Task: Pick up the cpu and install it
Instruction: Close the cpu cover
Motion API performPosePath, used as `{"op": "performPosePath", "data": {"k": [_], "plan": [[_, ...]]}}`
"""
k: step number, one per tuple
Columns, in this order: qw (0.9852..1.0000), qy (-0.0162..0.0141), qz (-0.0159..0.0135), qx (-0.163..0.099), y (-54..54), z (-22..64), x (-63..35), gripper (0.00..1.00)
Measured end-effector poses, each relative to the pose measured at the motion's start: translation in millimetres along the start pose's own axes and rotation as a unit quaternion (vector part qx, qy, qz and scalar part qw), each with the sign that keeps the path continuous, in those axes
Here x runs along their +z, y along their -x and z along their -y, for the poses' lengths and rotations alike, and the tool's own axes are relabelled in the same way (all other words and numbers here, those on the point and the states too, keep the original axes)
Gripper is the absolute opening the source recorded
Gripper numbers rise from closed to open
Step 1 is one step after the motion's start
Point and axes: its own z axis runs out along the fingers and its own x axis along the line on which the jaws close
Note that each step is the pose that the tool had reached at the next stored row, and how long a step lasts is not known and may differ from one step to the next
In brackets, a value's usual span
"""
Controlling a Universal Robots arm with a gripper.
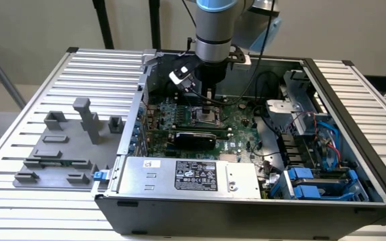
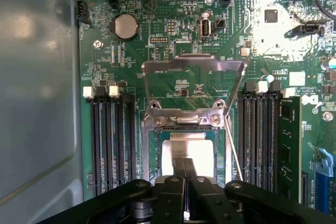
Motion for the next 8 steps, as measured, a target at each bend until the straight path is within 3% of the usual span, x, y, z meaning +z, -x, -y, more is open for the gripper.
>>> {"op": "performPosePath", "data": {"k": [3,8], "plan": [[1.0000,-0.0024,0.0003,0.000,4.5,-5.2,-5.6,0.11],[1.0000,-0.0078,0.0004,0.000,9.4,-16.8,-26.7,0.11]]}}
